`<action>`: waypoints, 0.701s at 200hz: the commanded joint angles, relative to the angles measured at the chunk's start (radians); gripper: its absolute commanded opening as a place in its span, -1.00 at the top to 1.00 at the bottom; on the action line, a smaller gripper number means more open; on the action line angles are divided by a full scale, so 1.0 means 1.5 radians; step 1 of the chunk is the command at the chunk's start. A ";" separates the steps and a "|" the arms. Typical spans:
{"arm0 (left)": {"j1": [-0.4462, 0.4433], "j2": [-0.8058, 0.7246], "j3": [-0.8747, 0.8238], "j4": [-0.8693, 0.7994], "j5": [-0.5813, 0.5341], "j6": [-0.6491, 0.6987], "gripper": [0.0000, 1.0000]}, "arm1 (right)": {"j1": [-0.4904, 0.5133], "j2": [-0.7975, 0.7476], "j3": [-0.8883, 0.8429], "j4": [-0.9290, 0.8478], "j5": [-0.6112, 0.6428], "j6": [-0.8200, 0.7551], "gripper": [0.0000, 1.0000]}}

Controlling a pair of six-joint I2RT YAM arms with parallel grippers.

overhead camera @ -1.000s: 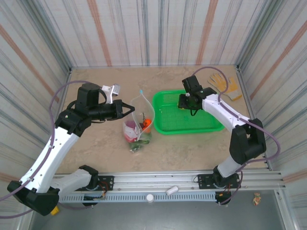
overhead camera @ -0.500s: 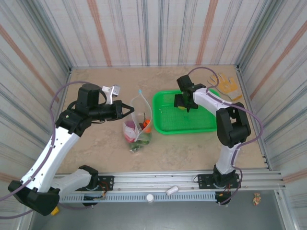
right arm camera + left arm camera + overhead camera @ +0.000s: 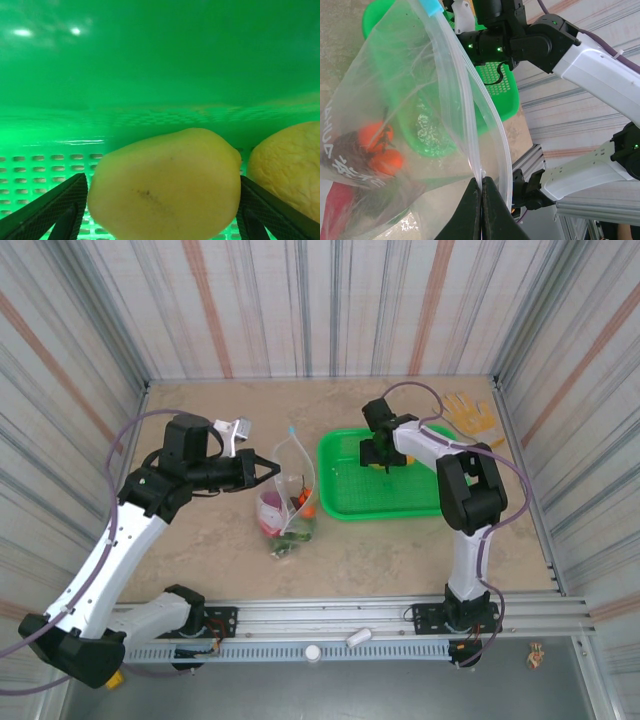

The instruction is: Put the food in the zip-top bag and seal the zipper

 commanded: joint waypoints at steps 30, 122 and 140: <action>0.004 0.001 -0.001 -0.007 0.009 0.020 1.00 | -0.003 -0.006 0.016 0.001 0.008 -0.016 -0.22; 0.004 -0.020 0.002 -0.010 0.009 0.009 1.00 | 0.082 -0.224 -0.034 -0.039 0.034 -0.014 -0.15; 0.004 -0.020 0.002 -0.010 0.013 0.005 1.00 | 0.105 -0.281 -0.044 -0.053 0.024 -0.022 -0.16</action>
